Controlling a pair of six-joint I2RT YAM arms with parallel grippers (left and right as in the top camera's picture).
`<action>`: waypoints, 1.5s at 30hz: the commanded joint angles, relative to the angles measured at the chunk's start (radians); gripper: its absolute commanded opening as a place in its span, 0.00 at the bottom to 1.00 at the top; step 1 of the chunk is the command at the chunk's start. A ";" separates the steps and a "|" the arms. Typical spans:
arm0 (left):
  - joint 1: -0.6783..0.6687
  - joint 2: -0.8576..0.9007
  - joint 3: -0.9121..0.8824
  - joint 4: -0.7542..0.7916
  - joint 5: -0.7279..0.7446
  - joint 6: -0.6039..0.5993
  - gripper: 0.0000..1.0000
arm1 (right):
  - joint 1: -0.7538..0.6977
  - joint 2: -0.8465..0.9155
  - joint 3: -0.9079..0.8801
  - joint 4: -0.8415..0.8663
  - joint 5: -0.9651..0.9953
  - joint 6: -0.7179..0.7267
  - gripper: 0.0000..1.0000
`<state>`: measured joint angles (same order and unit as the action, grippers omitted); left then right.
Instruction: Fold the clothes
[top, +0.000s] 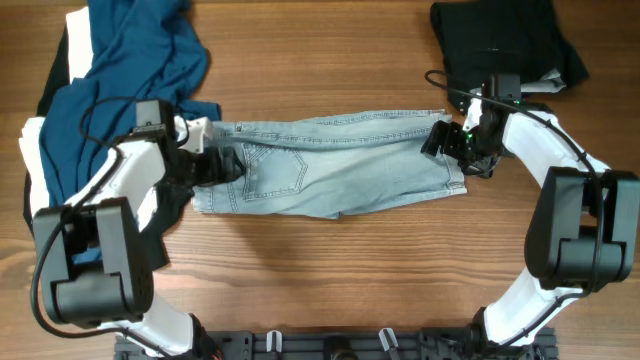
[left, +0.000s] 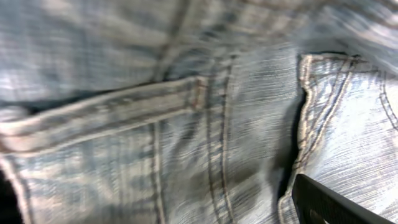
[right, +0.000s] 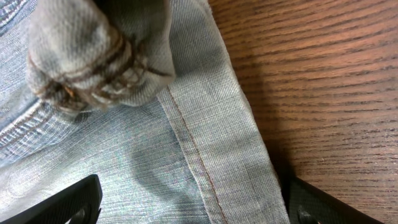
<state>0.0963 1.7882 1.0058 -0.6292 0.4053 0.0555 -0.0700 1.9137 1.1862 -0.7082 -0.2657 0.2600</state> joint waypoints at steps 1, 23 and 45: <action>-0.027 0.059 -0.023 0.018 0.008 -0.026 0.76 | 0.000 0.059 -0.043 0.009 0.009 -0.014 0.94; -0.003 -0.186 0.378 -0.426 -0.063 -0.069 0.04 | 0.116 0.059 -0.043 0.016 -0.229 -0.021 0.19; -0.144 -0.185 0.598 -0.583 -0.182 -0.074 0.04 | 0.075 -0.021 0.050 0.079 -0.452 -0.127 0.04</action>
<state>-0.0078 1.6238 1.5776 -1.2293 0.2050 0.0021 -0.0181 1.9209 1.2205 -0.6472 -0.6697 0.1478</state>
